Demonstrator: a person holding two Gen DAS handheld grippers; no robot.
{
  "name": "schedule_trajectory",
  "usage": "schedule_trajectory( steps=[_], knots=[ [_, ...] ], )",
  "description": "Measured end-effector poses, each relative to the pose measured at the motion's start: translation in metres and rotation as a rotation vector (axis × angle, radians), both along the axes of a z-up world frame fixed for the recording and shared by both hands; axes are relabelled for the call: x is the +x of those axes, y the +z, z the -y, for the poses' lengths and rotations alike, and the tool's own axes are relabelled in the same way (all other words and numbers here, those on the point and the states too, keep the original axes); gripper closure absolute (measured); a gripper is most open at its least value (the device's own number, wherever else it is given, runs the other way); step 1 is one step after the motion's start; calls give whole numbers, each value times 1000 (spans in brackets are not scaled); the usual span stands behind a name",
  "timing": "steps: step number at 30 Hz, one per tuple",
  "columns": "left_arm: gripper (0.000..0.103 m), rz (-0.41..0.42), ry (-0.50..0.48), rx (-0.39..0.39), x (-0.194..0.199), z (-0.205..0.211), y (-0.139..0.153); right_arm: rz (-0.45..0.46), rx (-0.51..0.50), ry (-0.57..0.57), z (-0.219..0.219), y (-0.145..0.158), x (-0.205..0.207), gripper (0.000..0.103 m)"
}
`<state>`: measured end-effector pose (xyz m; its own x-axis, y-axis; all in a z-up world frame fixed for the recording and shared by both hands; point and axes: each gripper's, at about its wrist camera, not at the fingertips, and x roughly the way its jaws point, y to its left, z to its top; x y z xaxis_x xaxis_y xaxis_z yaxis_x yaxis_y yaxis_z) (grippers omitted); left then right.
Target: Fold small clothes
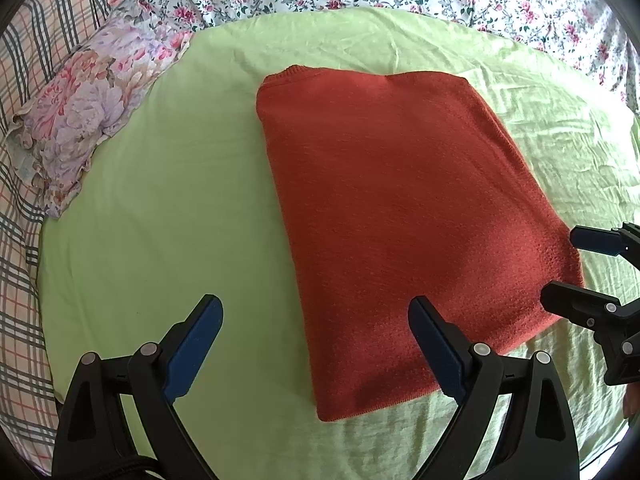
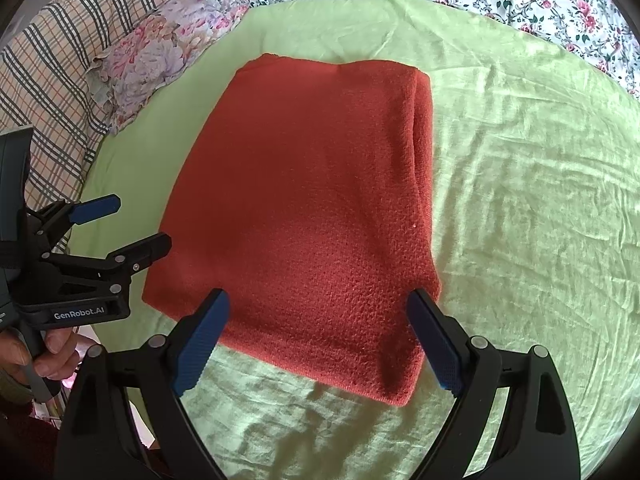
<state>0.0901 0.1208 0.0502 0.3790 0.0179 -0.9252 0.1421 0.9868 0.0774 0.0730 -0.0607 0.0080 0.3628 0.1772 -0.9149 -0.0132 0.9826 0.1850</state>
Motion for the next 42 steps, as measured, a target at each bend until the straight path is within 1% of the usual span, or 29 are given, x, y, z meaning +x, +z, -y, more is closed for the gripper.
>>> schedule_trajectory(
  steps=[42],
  knots=[
    [8, -2, -27, -13, 4, -2, 0, 0, -1, 1, -3, 0, 5, 13]
  ],
)
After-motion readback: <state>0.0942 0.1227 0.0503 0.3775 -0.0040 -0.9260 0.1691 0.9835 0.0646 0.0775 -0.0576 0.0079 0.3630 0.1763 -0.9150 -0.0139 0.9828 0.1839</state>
